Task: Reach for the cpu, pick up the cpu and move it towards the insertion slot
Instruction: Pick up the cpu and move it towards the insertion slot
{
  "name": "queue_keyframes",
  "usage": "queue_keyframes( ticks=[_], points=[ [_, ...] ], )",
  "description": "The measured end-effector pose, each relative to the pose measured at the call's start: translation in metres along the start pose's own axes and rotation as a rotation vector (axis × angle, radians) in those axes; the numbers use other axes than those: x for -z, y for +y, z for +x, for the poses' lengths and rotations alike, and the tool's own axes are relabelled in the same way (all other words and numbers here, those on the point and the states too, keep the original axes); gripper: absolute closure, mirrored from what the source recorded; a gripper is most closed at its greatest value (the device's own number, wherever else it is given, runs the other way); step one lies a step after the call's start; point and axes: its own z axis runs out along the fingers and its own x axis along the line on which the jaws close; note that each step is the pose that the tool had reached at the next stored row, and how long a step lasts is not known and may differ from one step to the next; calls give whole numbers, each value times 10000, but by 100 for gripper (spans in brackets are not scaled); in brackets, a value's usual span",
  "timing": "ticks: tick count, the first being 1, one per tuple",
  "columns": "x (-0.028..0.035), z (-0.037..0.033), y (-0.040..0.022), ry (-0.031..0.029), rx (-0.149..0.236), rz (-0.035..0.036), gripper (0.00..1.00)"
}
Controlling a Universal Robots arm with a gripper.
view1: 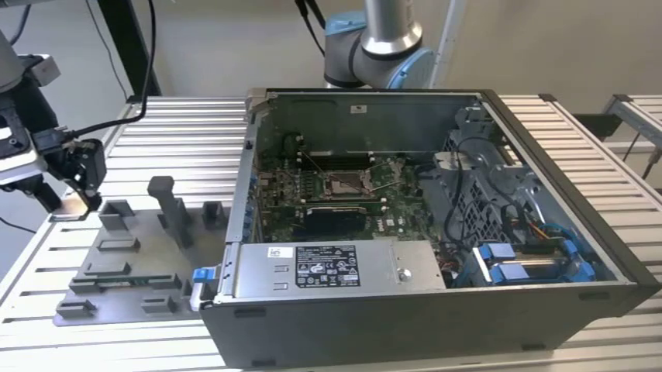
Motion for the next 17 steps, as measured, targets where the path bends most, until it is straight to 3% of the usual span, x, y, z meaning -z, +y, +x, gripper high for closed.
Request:
queue_keyframes(
  ticks=[17],
  points=[
    [118,0,1,-6,0,-1,100]
  ],
)
